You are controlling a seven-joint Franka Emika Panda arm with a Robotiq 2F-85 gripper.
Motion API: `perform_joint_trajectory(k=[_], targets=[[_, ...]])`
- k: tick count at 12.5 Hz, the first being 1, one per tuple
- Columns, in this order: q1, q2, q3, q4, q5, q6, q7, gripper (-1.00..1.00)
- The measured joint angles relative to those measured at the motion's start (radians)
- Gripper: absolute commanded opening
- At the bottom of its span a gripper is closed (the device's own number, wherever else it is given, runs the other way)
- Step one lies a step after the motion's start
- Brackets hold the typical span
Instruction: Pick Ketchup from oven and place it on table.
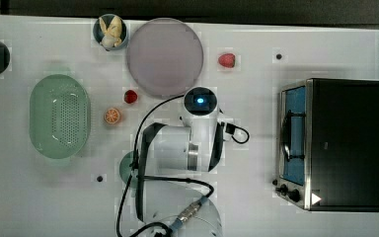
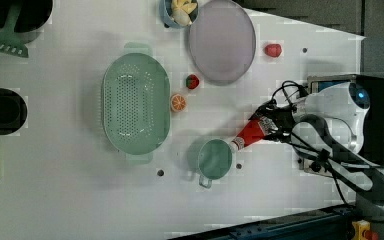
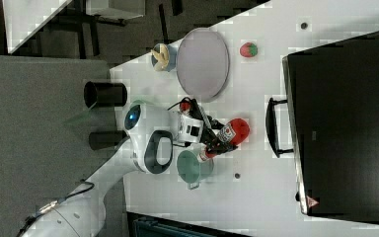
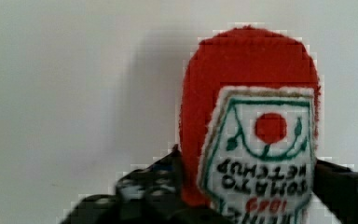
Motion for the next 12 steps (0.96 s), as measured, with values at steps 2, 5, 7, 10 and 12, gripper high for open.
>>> perform_joint_trajectory(k=[2, 5, 7, 10, 12], targets=[[0.006, -0.006, 0.01, -0.004, -0.004, 0.019, 0.0, 1.0], [0.032, -0.063, -0.004, -0.012, 0.008, 0.021, 0.008, 1.0], [0.005, -0.149, 0.023, 0.008, -0.009, -0.067, 0.011, 1.0], [0.013, -0.296, 0.006, 0.152, -0.009, -0.309, 0.011, 1.0], [0.011, -0.382, -0.016, 0.31, 0.005, -0.479, 0.011, 1.0]])
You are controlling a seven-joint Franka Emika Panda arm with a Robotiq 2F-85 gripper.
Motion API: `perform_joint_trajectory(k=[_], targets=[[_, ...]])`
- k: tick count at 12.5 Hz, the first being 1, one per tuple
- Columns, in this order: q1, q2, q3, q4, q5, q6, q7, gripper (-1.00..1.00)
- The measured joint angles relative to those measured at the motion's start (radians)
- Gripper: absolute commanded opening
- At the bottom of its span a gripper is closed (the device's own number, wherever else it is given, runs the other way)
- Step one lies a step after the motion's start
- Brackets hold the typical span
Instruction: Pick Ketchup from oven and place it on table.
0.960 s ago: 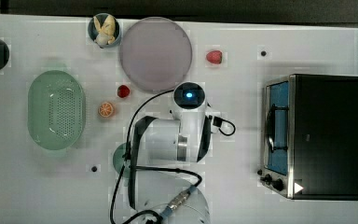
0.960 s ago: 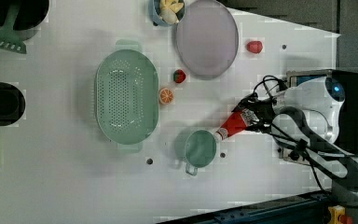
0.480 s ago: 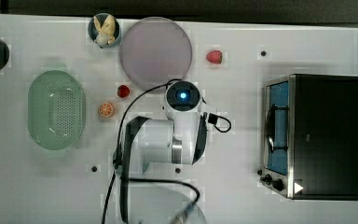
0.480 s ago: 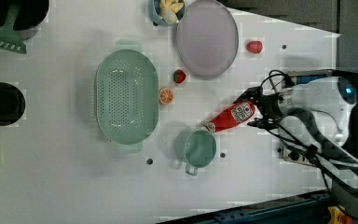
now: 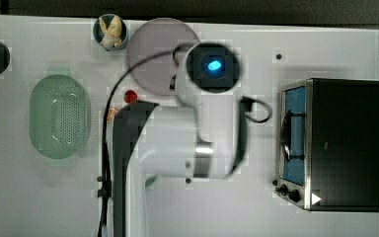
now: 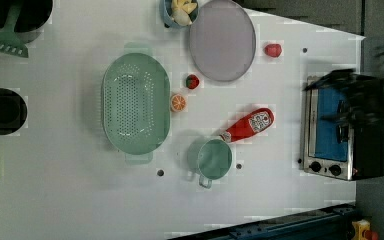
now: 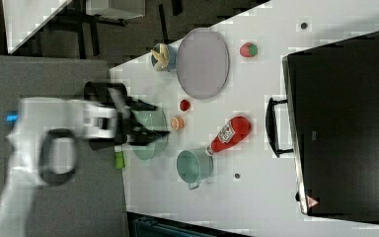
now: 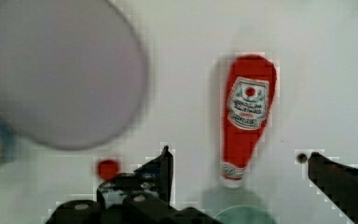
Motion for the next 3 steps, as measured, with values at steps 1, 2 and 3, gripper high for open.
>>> perform_joint_trajectory(k=[1, 2, 3], targets=[[0.001, -0.022, -0.019, 0.089, 0.005, -0.059, 0.0, 1.0], [0.002, -0.037, -0.033, 0.172, -0.016, -0.133, 0.0, 1.0], [-0.006, -0.04, -0.036, 0.251, -0.048, -0.205, 0.0, 1.0]])
